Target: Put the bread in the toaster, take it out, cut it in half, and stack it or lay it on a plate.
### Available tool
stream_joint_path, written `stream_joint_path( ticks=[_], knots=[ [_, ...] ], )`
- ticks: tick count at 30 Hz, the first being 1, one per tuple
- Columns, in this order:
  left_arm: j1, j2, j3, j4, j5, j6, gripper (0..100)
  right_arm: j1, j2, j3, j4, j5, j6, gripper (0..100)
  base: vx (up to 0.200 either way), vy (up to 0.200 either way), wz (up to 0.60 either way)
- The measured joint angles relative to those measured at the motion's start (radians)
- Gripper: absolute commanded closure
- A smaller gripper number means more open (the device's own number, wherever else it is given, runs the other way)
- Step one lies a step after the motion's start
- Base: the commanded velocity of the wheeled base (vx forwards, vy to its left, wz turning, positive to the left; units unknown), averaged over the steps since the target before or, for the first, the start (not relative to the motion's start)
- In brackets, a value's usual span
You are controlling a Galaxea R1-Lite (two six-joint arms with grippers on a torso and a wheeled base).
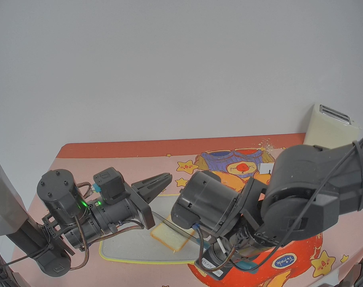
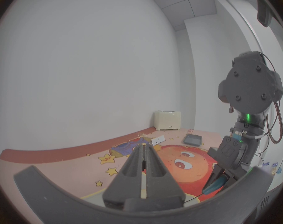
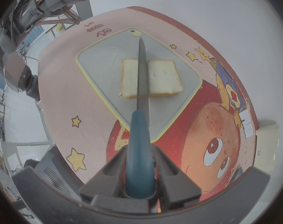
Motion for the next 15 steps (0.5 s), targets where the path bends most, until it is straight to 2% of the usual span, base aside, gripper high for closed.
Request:
stream_joint_path(
  ticks=[12,14,15],
  knots=[
    [0.003,-0.035,-0.003,-0.001,0.001,0.004,100,0.029,-0.054,-0.039,-0.084,-0.105,0.11,100,0.0,0.0,0.0],
    [0.003,-0.037,-0.002,-0.001,0.001,0.004,100,0.028,-0.067,-0.039,-0.085,-0.138,0.141,100,0.0,0.0,0.0],
    [0.003,-0.038,-0.001,-0.001,0.001,0.004,100,0.027,-0.077,-0.039,-0.085,-0.166,0.173,100,0.0,0.0,0.0]
  ],
)
